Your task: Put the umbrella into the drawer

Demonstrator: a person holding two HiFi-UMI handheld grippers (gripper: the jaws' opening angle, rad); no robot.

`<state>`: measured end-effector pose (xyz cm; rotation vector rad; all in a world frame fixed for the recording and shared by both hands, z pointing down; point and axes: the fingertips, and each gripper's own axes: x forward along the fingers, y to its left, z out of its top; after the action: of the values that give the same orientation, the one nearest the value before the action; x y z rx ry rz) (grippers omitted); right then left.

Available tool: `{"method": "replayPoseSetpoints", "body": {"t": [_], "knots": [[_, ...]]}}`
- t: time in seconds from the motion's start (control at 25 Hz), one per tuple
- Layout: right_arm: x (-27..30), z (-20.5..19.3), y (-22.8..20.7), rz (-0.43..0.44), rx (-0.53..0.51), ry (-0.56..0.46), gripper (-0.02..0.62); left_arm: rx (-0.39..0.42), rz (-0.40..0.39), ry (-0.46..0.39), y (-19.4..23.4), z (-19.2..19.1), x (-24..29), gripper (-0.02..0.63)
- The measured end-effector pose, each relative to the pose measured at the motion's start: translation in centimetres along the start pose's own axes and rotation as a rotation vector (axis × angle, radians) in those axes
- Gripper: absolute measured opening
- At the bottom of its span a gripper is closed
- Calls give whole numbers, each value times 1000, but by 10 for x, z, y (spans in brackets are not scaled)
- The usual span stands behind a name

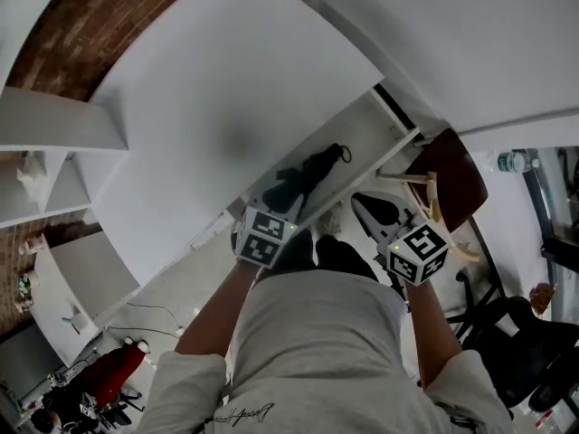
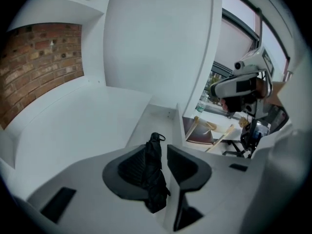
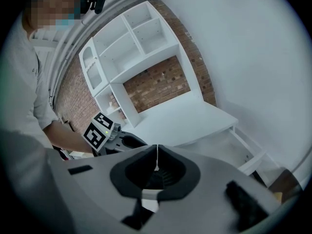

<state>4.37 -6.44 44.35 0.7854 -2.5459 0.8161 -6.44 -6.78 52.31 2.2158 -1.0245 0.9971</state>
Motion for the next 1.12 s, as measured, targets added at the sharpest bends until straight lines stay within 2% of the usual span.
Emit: {"method": "replayPoseSetpoints", "body": {"t": [0.24, 0.4, 0.48, 0.6, 0.92, 1.12], "knots": [[3, 14, 5, 6, -3, -26, 29, -95, 41, -97, 15, 18, -32, 64], [3, 23, 10, 11, -14, -34, 29, -96, 72, -158, 18, 32, -53, 31], [4, 29, 13, 17, -24, -38, 29, -103, 86, -196, 20, 41, -64, 23], [5, 40, 19, 23, -54, -43, 29, -125, 59, -242, 20, 50, -74, 18], [-4, 75, 15, 8, -119, -72, 29, -130, 40, -302, 14, 64, -96, 17], [-10, 89, 16, 17, -94, -104, 29, -117, 70, -332, 18, 76, -109, 17]]}}
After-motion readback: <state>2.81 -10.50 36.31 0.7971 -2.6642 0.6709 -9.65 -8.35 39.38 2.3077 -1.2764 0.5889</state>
